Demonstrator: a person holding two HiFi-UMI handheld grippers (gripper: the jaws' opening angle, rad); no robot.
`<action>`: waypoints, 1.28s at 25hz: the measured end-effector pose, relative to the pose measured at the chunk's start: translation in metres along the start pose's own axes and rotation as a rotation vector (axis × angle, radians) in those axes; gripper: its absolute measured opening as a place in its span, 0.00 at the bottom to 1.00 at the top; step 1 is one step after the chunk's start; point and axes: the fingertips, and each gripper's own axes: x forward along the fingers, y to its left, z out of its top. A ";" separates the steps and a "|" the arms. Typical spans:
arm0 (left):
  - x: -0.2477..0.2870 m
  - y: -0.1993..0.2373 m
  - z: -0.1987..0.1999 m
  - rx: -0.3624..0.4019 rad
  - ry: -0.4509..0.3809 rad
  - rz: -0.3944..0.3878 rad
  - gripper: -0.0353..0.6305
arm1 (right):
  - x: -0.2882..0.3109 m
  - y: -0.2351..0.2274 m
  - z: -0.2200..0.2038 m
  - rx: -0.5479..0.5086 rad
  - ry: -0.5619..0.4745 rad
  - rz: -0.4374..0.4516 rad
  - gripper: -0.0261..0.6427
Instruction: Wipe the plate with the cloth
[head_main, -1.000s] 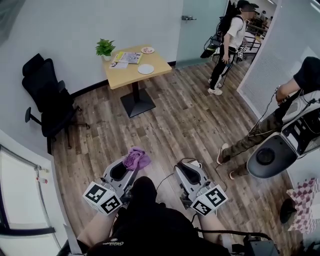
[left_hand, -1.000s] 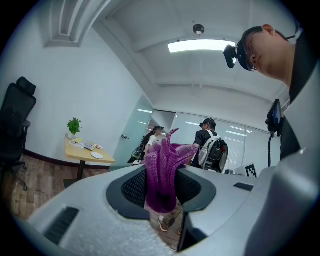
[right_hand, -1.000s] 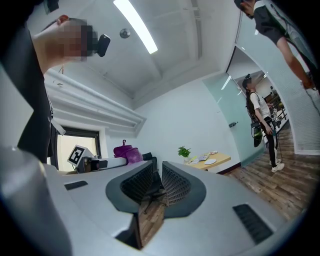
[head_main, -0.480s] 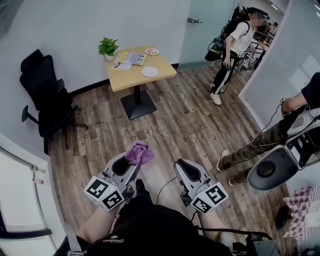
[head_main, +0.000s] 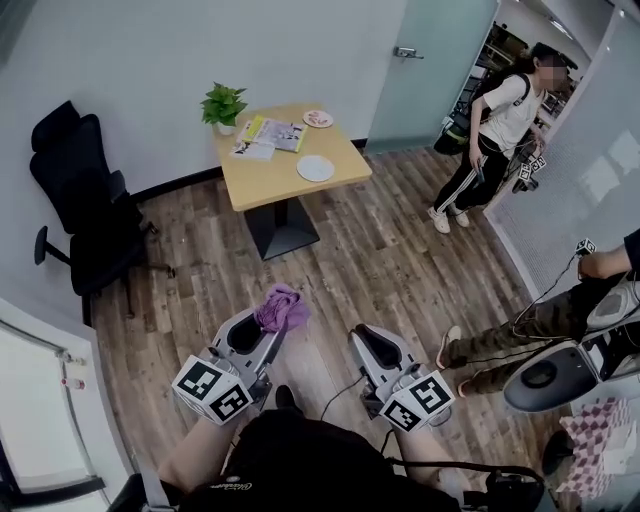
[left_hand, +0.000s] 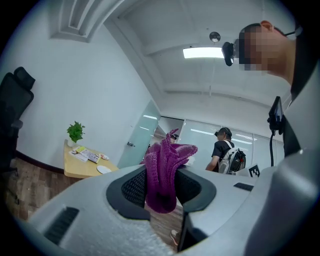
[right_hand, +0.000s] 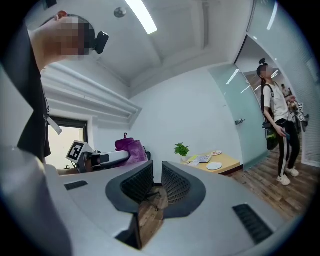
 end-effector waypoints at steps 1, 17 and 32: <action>0.005 0.012 0.005 0.000 0.004 -0.004 0.24 | 0.013 -0.003 0.002 -0.001 -0.001 -0.011 0.12; 0.038 0.097 0.039 -0.027 0.000 -0.051 0.24 | 0.099 -0.034 0.025 -0.096 0.013 -0.107 0.12; 0.105 0.118 0.038 0.038 0.039 -0.061 0.24 | 0.140 -0.092 0.031 -0.082 -0.050 -0.095 0.12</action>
